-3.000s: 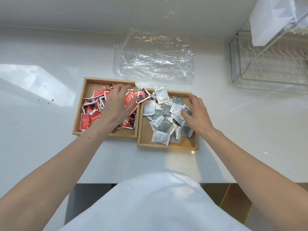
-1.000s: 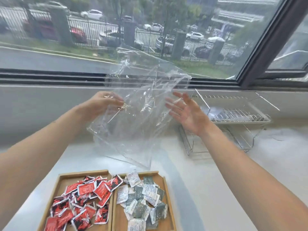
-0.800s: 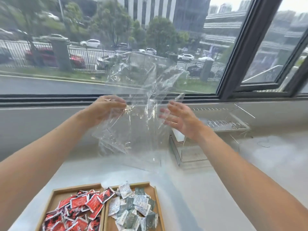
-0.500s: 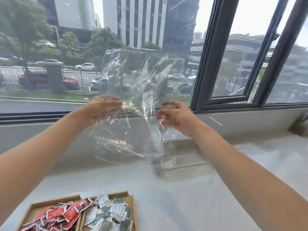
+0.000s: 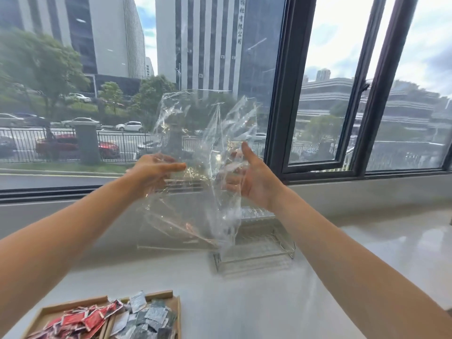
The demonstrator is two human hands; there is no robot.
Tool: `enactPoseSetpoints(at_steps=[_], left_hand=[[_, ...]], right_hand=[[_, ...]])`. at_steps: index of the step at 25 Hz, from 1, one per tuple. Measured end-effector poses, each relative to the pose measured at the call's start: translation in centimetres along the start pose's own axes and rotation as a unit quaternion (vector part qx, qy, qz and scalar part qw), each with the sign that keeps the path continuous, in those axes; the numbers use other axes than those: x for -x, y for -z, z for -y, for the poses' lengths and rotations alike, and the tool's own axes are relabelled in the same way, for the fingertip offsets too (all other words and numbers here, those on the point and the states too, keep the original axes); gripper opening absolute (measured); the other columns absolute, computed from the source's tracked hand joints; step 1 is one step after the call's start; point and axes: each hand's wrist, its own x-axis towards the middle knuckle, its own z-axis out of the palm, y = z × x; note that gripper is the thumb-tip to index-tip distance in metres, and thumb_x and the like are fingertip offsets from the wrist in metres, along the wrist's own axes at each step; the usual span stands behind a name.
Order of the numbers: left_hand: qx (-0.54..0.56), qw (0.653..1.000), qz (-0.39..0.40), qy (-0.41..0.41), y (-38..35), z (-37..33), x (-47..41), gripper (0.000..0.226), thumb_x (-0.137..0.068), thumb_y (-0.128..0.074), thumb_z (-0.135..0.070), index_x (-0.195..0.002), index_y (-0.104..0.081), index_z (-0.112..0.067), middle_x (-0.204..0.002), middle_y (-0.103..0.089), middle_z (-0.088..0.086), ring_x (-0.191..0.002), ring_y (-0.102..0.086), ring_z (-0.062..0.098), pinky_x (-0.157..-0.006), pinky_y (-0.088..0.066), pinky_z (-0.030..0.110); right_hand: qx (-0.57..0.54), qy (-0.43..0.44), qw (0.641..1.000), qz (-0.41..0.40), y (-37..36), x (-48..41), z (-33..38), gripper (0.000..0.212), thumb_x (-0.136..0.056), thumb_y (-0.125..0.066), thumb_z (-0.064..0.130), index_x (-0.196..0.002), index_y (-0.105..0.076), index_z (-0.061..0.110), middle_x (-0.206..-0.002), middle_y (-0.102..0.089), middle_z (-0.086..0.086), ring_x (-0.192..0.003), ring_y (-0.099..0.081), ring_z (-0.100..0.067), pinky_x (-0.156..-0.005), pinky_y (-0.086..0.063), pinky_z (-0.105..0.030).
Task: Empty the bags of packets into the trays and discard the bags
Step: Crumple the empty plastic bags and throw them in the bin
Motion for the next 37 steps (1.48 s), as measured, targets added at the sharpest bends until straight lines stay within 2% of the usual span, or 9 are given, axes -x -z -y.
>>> enactPoseSetpoints(at_steps=[2, 4, 8, 13, 21, 25, 28, 33, 37], left_hand=[[0.019, 1.0, -0.016, 0.001, 0.0, -0.7, 0.7, 0.065, -0.062, -0.087, -0.026, -0.118, -0.061, -0.006, -0.1, -0.067, 0.016, -0.092, -0.057, 0.012, -0.088, -0.053, 0.039], [0.031, 0.999, -0.024, -0.001, 0.1, -1.4, 1.2, 0.066, -0.06, -0.089, -0.026, -0.115, -0.06, -0.004, -0.078, -0.067, 0.007, -0.069, -0.057, 0.006, -0.067, -0.054, 0.03], [0.034, 0.999, -0.006, -0.003, 1.2, -1.8, 2.3, 0.064, -0.051, -0.09, -0.038, -0.102, -0.064, -0.011, -0.052, -0.06, -0.002, -0.043, -0.039, 0.006, -0.037, -0.037, 0.019], [-0.031, 0.999, 0.024, -0.003, 6.2, -2.1, 2.9, 0.067, -0.052, -0.077, -0.06, -0.101, -0.065, -0.015, -0.047, -0.051, -0.005, -0.031, -0.039, 0.005, -0.032, -0.036, 0.017], [0.147, 0.97, 0.191, -0.018, 12.2, -1.9, 5.5, 0.025, -0.076, -0.082, -0.023, -0.096, -0.072, -0.014, -0.11, -0.074, 0.013, -0.098, -0.072, 0.028, -0.072, -0.061, 0.032], [0.132, 0.979, 0.15, -0.034, 13.5, -2.8, 6.6, 0.042, -0.079, -0.066, -0.001, -0.12, -0.059, -0.005, -0.098, -0.075, 0.014, -0.087, -0.072, 0.026, -0.07, -0.061, 0.029], [0.098, 0.982, 0.142, -0.077, 14.1, -3.4, 7.2, 0.044, -0.079, -0.064, 0.003, -0.122, -0.059, -0.006, -0.09, -0.075, 0.012, -0.077, -0.072, 0.02, -0.066, -0.06, 0.026], [0.089, 0.979, 0.148, -0.112, 14.9, -3.2, 7.7, 0.023, -0.078, -0.062, 0.005, -0.094, -0.073, -0.007, -0.088, -0.076, 0.013, -0.073, -0.071, 0.022, -0.061, -0.06, 0.024], [0.053, 0.977, 0.17, -0.115, 15.8, -2.8, 7.9, 0.031, -0.047, -0.095, -0.015, -0.071, -0.077, -0.007, -0.066, -0.075, 0.003, -0.059, -0.071, 0.014, -0.051, -0.056, 0.02]], right_hand=[[0.047, 0.009, 0.999, 0.002, -1.9, 0.8, 0.2, 0.096, -0.066, -0.068, 0.067, -0.145, -0.038, 0.02, -0.139, -0.05, -0.018, -0.109, -0.066, -0.038, -0.081, -0.06, -0.047], [0.102, 0.032, 0.994, -0.025, -3.7, 1.2, 0.4, 0.099, -0.063, -0.077, 0.061, -0.144, -0.033, 0.023, -0.14, -0.047, -0.013, -0.109, -0.063, -0.034, -0.084, -0.06, -0.047], [0.107, 0.064, 0.987, -0.103, -6.6, 1.0, 0.5, 0.061, -0.077, -0.083, 0.02, -0.126, -0.048, 0.01, -0.105, -0.063, -0.003, -0.074, -0.071, -0.014, -0.052, -0.056, -0.021], [0.103, 0.053, 0.986, -0.118, -7.2, 0.9, 0.6, 0.027, -0.083, -0.075, 0.003, -0.104, -0.061, 0.012, -0.083, -0.072, -0.006, -0.057, -0.068, -0.011, -0.045, -0.053, -0.025], [-0.003, 0.078, 0.991, -0.108, -8.5, -0.7, 0.7, 0.019, -0.087, -0.067, -0.004, -0.103, -0.061, 0.003, -0.078, -0.071, -0.01, -0.058, -0.069, -0.014, -0.042, -0.052, -0.022], [0.042, 0.041, 0.998, -0.01, -9.4, -0.6, 0.5, 0.035, -0.082, -0.073, 0.007, -0.115, -0.063, 0.012, -0.089, -0.073, -0.006, -0.076, -0.072, -0.017, -0.068, -0.063, -0.038], [0.078, 0.018, 0.993, 0.086, -9.5, -0.4, 0.7, 0.052, -0.077, -0.072, 0.001, -0.124, -0.063, 0.019, -0.083, -0.073, -0.009, -0.067, -0.068, -0.017, -0.052, -0.057, -0.031], [0.051, 0.05, 0.993, 0.096, -8.8, -0.8, 0.9, 0.027, -0.083, -0.066, -0.005, -0.1, -0.076, 0.013, -0.091, -0.072, -0.014, -0.067, -0.068, -0.019, -0.054, -0.057, -0.025], [0.068, 0.081, 0.985, 0.139, -8.1, -1.3, 1.0, 0.05, -0.091, -0.046, -0.012, -0.072, -0.077, 0.022, -0.071, -0.072, 0.0, -0.056, -0.066, -0.01, -0.048, -0.053, -0.019]])
